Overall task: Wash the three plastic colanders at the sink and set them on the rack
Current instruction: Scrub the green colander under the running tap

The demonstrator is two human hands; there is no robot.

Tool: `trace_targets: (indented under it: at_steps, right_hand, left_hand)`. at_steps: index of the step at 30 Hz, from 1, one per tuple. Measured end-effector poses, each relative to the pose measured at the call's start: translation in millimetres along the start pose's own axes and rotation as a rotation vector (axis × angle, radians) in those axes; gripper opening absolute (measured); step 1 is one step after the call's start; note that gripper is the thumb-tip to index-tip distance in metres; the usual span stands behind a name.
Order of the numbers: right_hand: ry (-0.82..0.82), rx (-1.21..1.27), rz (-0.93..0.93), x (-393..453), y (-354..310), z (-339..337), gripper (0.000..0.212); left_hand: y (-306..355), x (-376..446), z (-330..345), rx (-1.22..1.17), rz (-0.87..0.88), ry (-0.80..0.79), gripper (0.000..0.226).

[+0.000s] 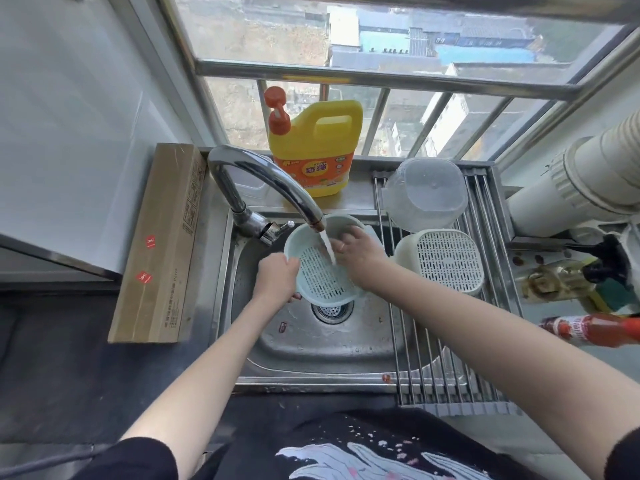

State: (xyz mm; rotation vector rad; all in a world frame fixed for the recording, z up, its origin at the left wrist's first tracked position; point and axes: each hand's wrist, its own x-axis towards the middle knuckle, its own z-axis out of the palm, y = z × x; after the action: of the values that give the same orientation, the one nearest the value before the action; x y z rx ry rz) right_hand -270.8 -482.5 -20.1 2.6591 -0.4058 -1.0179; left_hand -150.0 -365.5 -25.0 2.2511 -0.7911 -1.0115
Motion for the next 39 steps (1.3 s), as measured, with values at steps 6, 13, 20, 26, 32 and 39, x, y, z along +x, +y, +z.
trace_targets:
  at_steps: [6, 13, 20, 26, 32, 39]
  right_hand:
    - [-0.196, 0.107, 0.464, -22.3, -33.9, -4.7, 0.089]
    - [-0.110, 0.518, 0.360, -59.7, -56.7, -28.6, 0.035]
    - [0.247, 0.914, 0.235, -54.3, -62.1, -4.0, 0.060]
    - [0.397, 0.711, 0.292, -53.8, -67.1, 20.2, 0.048]
    - [0.498, 1.078, 0.294, -49.1, -58.9, 27.6, 0.024]
    - [0.355, 1.953, 0.622, -55.3, -57.2, 49.2, 0.027]
  left_hand:
    - [13.3, 1.8, 18.2, 0.082, 0.219, 0.157, 0.044]
    - [29.7, 1.2, 35.5, -0.078, 0.214, 0.288, 0.045]
    - [22.0, 2.2, 37.6, -0.135, 0.122, 0.331, 0.038]
    - [17.3, -9.4, 43.4, -0.087, -0.022, 0.234, 0.037]
    - [17.8, -7.1, 13.7, -0.430, -0.306, -0.195, 0.056]
    - [57.1, 15.5, -22.5, -0.802, -0.360, -0.522, 0.017]
